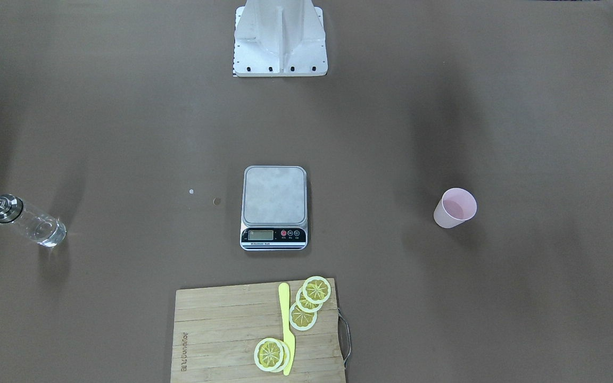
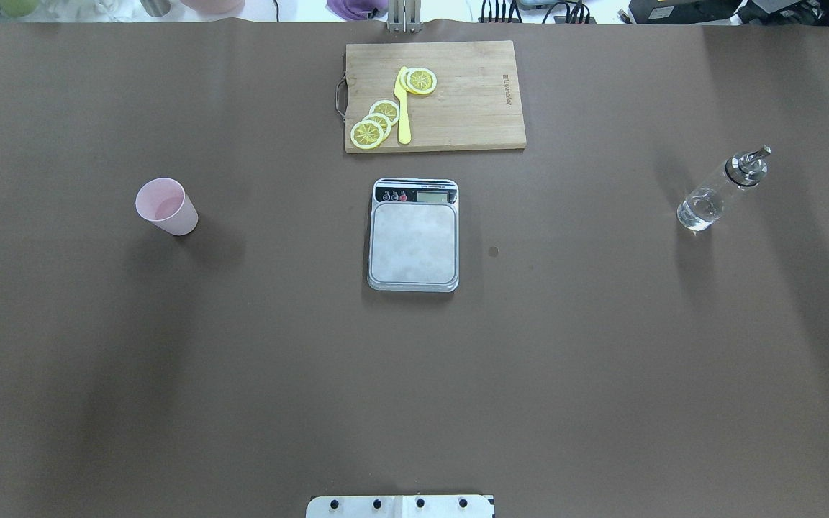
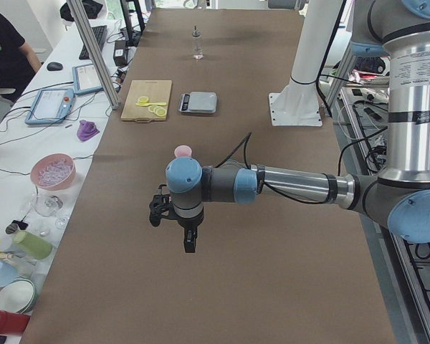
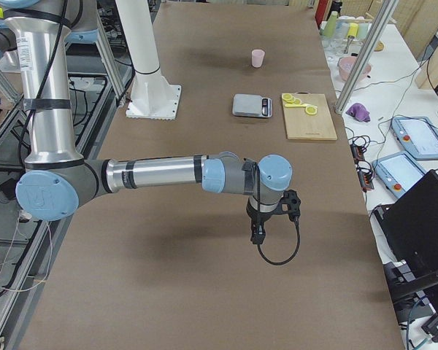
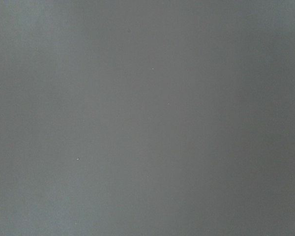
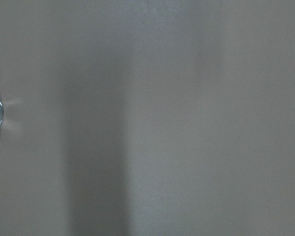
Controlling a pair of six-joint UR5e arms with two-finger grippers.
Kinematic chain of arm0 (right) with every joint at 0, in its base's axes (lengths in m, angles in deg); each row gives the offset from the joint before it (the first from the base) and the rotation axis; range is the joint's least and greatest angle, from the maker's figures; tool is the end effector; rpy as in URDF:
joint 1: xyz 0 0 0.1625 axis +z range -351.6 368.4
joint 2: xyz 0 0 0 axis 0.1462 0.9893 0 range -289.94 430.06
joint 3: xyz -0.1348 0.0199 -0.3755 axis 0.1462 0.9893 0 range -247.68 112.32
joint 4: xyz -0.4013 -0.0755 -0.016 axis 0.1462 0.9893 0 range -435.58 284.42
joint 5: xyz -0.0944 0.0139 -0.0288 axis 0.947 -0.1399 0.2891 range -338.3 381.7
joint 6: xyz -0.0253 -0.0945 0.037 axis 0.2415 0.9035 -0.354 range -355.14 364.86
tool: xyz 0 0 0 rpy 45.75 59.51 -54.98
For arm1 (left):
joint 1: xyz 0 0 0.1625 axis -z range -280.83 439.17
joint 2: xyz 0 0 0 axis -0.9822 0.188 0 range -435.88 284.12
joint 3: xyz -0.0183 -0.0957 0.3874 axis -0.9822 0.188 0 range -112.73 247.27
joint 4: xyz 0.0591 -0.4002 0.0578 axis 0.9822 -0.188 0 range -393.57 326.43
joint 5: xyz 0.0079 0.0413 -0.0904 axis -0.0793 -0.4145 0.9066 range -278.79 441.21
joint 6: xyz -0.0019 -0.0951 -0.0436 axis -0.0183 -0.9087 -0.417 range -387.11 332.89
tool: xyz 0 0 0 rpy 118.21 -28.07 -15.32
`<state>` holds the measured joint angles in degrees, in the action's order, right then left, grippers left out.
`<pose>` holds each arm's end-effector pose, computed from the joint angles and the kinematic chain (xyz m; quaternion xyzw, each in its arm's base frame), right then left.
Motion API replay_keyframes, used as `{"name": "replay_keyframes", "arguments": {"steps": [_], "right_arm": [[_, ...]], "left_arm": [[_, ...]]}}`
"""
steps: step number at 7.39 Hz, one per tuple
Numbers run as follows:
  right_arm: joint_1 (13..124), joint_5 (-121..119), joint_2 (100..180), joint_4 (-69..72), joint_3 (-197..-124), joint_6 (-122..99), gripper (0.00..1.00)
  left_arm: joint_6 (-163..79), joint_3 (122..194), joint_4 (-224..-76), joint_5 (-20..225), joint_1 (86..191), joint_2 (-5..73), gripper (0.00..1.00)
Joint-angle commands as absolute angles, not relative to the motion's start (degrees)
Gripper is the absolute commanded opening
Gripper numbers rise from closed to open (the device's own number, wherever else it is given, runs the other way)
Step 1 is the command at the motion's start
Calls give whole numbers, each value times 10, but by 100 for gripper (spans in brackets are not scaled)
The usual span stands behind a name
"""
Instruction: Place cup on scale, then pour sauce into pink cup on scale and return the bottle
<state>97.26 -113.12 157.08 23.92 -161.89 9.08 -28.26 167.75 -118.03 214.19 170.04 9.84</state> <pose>0.0497 -0.5017 0.5913 -0.0084 -0.3816 -0.0356 0.9236 -0.0689 -0.4538 0.5945 0.0045 0.3663 -0.0143 0.9304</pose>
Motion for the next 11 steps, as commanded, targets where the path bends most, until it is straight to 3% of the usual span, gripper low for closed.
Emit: {"name": "replay_keyframes", "arguments": {"steps": [1,11], "right_arm": [[973,-1131,1571,239,-1618,91,100],[973,-1135,1571,240,-1619,89,100]], "left_arm": [[-283,1675,-1180,2142,1700,98,98],[-283,1661,-1180,2138,1700,108,98]]}}
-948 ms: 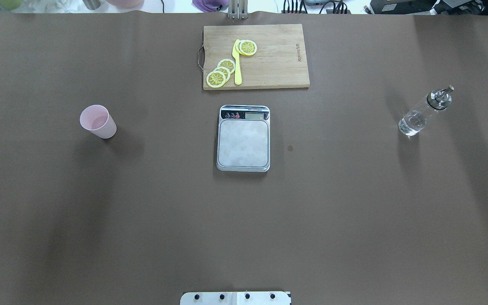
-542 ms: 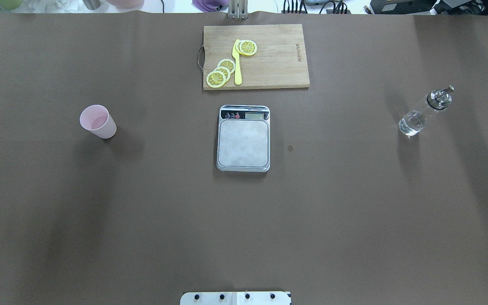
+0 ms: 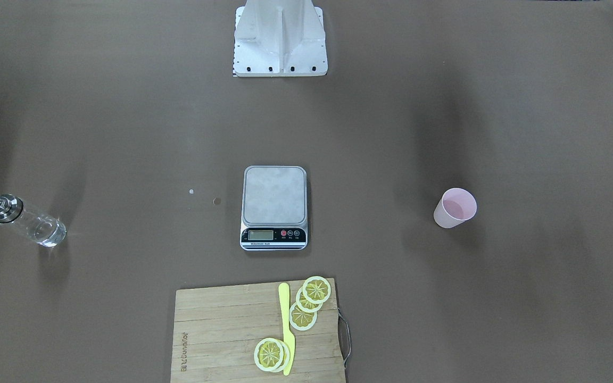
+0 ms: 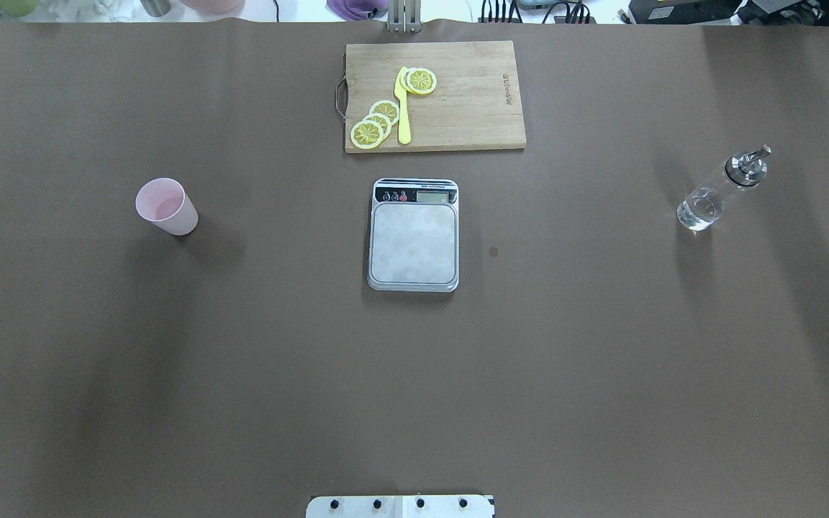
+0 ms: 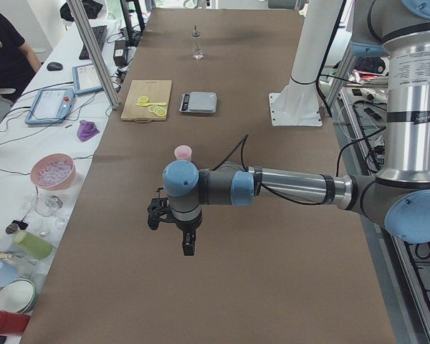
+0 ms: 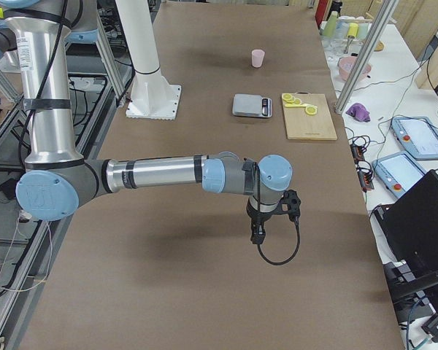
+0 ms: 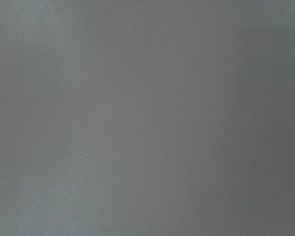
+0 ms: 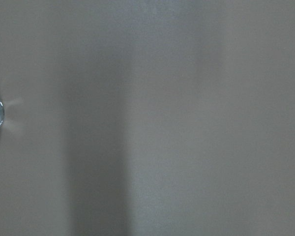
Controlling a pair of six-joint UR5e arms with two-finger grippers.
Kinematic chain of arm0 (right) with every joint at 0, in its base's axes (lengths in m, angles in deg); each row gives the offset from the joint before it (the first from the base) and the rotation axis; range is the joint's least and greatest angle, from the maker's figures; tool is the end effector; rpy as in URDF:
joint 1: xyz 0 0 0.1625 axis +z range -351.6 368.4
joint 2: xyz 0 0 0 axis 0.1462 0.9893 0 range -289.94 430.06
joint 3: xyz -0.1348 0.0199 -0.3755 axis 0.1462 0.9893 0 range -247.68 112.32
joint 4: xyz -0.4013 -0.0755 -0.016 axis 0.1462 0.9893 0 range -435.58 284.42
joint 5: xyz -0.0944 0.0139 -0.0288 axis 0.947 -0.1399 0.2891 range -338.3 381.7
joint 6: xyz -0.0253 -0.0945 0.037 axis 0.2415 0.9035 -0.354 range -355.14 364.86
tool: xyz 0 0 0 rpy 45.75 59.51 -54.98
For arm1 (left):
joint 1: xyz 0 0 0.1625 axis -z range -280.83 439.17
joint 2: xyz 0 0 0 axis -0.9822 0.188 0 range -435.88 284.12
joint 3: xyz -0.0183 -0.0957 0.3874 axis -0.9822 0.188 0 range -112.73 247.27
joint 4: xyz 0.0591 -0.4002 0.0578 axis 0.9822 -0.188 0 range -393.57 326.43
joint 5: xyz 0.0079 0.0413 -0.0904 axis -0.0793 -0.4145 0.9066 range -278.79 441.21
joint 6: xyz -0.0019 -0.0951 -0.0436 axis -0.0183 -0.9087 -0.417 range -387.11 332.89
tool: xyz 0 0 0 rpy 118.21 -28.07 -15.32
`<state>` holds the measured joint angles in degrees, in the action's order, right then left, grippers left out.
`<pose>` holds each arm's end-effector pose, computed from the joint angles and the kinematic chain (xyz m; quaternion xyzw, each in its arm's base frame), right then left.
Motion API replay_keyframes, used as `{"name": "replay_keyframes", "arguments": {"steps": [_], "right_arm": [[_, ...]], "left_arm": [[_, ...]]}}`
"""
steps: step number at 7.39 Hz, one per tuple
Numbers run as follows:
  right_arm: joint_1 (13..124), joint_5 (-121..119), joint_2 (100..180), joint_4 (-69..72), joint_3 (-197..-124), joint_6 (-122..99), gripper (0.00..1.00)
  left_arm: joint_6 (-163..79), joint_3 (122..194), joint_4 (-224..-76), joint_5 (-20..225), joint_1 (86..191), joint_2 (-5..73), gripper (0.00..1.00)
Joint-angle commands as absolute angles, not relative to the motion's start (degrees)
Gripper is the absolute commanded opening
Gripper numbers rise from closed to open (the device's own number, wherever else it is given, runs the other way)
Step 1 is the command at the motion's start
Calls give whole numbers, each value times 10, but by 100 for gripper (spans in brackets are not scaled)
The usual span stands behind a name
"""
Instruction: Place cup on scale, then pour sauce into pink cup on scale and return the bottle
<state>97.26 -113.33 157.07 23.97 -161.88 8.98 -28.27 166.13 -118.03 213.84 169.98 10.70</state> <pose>0.0494 -0.5017 0.5911 -0.0090 -0.3833 -0.0345 0.9230 -0.0690 -0.4593 0.6018 -0.0019 0.3635 -0.0164 0.9315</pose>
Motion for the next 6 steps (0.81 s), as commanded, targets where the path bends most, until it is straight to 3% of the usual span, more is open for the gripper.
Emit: {"name": "replay_keyframes", "arguments": {"steps": [1,6], "right_arm": [[973,-1134,1570,239,-1619,89,100],[973,-1133,1569,239,-1619,89,100]], "left_arm": [[-283,1661,-1180,2138,1700,108,98],[-283,1663,-1180,2137,1700,113,98]]}}
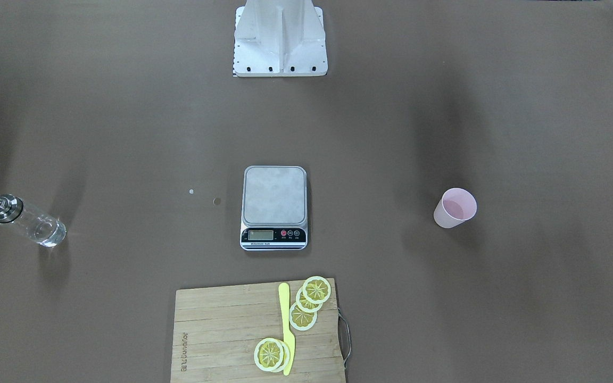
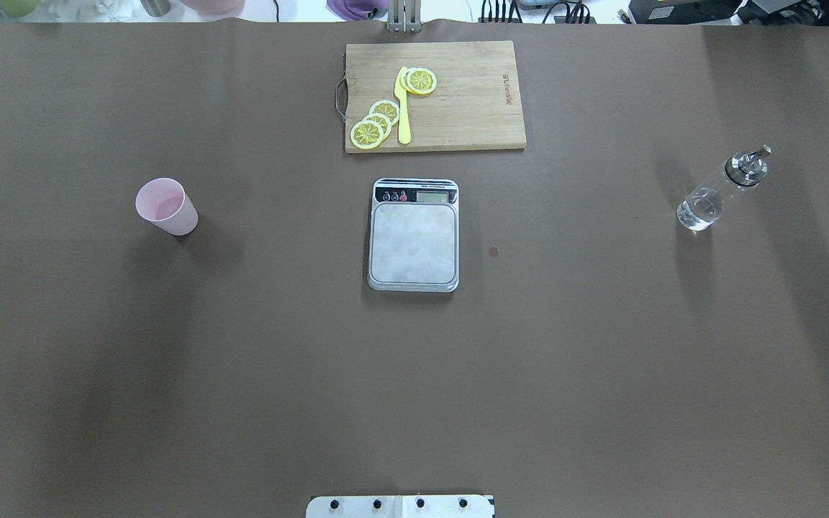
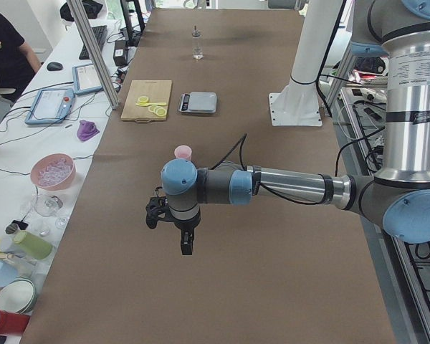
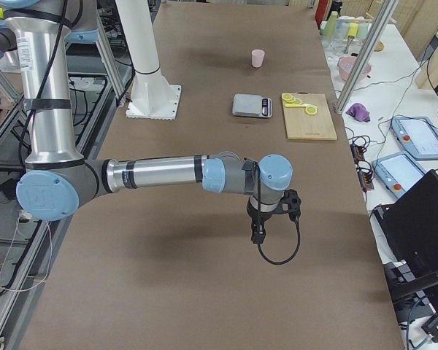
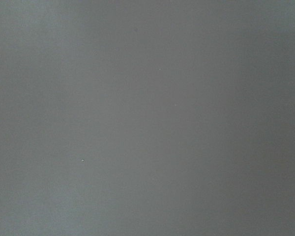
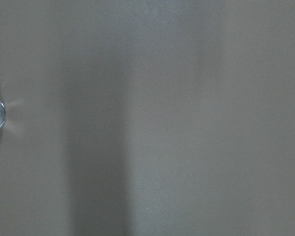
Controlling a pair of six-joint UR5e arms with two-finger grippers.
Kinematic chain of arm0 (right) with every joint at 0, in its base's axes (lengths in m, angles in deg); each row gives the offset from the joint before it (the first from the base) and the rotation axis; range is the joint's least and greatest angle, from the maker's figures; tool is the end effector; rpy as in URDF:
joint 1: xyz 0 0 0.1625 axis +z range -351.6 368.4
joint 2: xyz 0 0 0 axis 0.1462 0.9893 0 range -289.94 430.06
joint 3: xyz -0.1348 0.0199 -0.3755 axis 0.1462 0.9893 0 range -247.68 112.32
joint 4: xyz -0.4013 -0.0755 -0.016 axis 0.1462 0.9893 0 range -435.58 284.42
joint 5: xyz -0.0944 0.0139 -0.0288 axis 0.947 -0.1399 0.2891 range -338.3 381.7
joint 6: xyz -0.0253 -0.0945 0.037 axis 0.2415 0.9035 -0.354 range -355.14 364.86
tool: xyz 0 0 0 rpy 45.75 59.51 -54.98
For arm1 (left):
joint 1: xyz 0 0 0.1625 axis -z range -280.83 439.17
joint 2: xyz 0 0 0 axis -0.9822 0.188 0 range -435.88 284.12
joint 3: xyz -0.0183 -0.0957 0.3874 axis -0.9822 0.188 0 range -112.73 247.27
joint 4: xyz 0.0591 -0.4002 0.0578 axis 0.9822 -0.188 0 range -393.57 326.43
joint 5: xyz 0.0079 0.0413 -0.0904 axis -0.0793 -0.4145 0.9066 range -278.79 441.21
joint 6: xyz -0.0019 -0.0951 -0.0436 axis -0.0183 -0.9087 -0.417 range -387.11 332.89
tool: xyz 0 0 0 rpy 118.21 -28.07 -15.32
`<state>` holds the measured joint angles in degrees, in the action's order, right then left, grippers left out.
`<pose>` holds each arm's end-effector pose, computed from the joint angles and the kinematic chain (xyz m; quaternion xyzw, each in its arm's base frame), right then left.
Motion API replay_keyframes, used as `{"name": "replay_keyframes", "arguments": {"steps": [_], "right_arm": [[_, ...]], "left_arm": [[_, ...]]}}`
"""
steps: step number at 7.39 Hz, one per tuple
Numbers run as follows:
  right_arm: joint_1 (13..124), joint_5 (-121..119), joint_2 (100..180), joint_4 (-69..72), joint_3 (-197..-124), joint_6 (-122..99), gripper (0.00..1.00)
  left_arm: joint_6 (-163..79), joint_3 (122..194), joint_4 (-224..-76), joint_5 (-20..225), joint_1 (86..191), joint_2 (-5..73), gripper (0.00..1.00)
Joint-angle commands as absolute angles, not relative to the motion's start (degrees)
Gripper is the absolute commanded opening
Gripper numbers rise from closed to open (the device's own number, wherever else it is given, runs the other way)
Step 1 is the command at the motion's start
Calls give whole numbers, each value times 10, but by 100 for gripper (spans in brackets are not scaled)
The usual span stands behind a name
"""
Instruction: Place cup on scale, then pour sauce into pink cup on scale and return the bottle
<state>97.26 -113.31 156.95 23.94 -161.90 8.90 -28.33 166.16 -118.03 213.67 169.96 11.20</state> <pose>0.0494 -0.5027 0.5898 -0.0080 -0.3831 -0.0345 0.9230 -0.0691 -0.4632 0.5977 0.0022 0.3621 -0.0150 0.9320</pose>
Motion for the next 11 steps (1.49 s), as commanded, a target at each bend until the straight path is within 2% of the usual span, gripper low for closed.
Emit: {"name": "replay_keyframes", "arguments": {"steps": [1,8,11], "right_arm": [[973,-1135,1562,240,-1620,88,100],[969,-1137,1539,241,-1643,87,100],[968,-1136,1544,240,-1648,89,100]], "left_arm": [[-287,1661,-1182,2140,1700,117,98],[-291,1668,-1182,2142,1696,164,98],[-398,1679,-1180,2143,1639,210,98]]}}
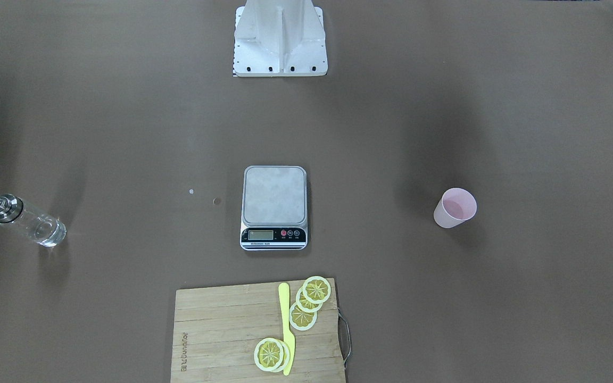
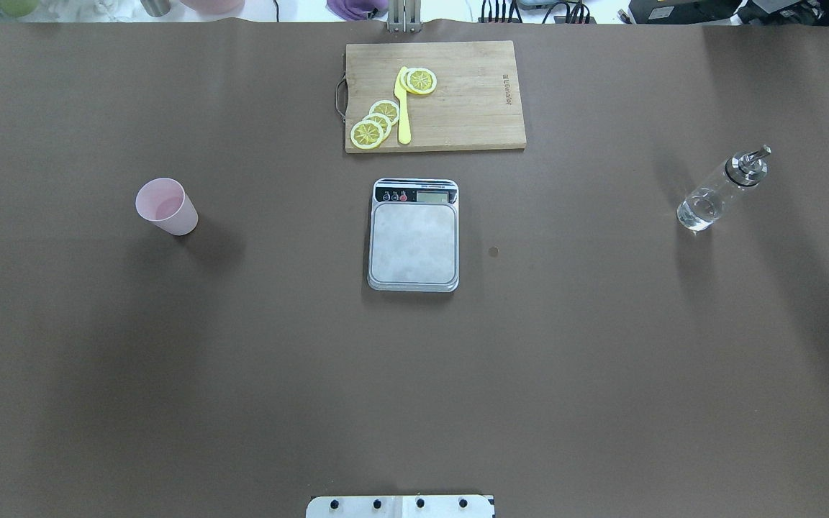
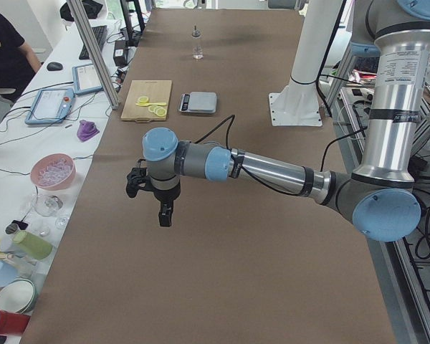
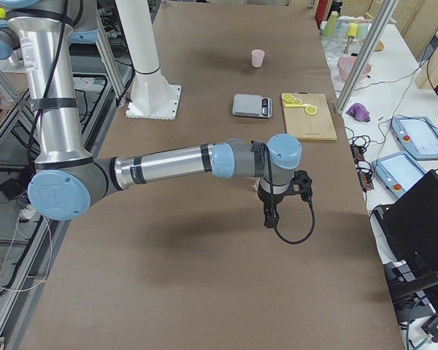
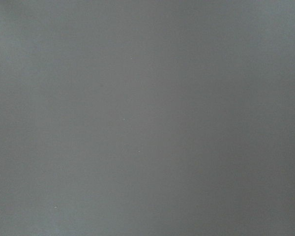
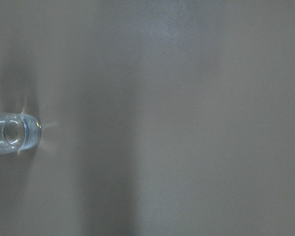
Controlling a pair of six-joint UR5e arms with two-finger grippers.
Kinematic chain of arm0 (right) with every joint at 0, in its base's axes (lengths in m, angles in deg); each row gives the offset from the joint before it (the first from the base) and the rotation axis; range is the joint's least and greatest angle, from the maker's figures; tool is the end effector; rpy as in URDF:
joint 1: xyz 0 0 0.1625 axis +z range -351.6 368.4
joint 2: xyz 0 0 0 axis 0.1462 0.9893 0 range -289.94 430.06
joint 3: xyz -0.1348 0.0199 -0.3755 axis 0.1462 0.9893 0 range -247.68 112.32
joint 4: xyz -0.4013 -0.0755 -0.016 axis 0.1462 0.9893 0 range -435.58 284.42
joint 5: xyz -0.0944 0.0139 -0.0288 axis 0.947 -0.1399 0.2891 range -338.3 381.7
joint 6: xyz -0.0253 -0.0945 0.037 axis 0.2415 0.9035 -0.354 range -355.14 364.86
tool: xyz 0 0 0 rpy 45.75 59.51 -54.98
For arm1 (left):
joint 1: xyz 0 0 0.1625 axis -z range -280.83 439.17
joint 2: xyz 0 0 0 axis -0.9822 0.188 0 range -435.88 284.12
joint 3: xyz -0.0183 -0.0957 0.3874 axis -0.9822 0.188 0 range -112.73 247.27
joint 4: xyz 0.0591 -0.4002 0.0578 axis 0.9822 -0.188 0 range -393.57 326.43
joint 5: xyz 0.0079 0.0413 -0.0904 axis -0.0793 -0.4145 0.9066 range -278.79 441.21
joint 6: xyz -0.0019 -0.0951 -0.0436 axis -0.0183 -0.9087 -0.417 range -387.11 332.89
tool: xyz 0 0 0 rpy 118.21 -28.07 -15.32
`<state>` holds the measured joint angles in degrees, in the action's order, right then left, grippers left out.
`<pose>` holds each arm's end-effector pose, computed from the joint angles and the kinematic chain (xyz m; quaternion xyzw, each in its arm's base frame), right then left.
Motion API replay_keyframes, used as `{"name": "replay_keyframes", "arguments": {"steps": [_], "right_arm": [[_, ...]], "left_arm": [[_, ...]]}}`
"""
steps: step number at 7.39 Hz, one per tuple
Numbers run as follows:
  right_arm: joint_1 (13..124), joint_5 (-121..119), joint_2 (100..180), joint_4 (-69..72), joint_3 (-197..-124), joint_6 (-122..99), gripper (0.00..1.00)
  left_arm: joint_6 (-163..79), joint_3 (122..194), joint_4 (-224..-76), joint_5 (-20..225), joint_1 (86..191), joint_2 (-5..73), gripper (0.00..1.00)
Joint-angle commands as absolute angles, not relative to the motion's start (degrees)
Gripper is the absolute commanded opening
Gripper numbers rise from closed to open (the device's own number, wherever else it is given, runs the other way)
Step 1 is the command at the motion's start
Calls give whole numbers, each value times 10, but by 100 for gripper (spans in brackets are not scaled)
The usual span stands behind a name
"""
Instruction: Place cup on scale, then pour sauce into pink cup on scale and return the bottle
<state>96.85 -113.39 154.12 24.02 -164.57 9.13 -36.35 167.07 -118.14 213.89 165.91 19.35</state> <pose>0.0452 -0.5231 0.5422 0.0351 -0.3826 -0.0577 0.9215 -0.0327 -0.5233 0.5193 0.0380 0.3689 -0.0180 0.9285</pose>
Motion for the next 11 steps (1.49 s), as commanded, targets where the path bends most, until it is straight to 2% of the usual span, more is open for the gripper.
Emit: {"name": "replay_keyframes", "arguments": {"steps": [1,2,5,7,10,11], "right_arm": [[968,-1136,1553,227,-1651,93,100],[968,-1150,1561,202,-1646,86,100],[966,-1184,1557,200,-1649,63,100],[955,-1181,1554,200,-1649,57,100],[952,-1181,1555,200,-1650,51,100],[953,-1180,1555,200,-1650,52,100]], "left_arm": [[-451,1696,-1181,2143,1620,218,98],[-517,1727,-1181,2142,1596,219,98],[-623,1730,-1226,2138,1514,224,98],[-738,1716,-1298,2135,1451,231,98],[-802,1647,-1305,2067,1406,326,98],[-806,1633,-1313,2016,1365,335,98]]}}
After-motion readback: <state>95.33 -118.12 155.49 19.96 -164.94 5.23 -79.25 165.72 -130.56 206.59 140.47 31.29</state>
